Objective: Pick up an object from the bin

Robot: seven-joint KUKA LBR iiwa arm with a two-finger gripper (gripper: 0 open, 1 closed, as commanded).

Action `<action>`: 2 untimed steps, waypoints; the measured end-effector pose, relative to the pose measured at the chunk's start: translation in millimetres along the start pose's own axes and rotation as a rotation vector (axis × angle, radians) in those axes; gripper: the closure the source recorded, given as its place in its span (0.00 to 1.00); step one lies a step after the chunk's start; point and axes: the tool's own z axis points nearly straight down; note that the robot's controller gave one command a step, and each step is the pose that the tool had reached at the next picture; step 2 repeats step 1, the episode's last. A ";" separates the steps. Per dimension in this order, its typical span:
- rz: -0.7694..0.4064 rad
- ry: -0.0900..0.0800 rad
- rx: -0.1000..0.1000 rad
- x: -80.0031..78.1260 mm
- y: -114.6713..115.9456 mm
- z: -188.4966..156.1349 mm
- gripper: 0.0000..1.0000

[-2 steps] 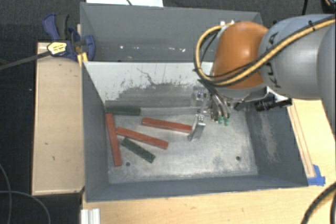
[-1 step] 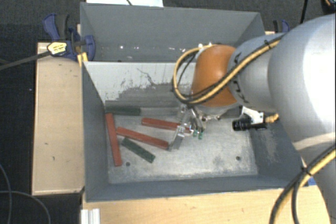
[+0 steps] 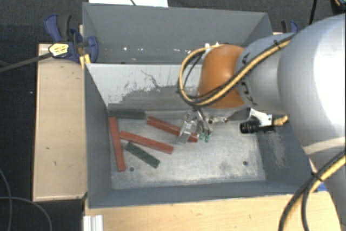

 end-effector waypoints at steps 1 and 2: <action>-0.007 -0.008 -0.004 10.0 -0.4 -163.3 1.00; -0.007 -0.008 -0.004 10.0 -0.4 -163.3 1.00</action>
Offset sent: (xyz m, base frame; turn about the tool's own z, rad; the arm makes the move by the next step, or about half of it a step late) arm -0.0120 0.0024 0.1580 -0.0016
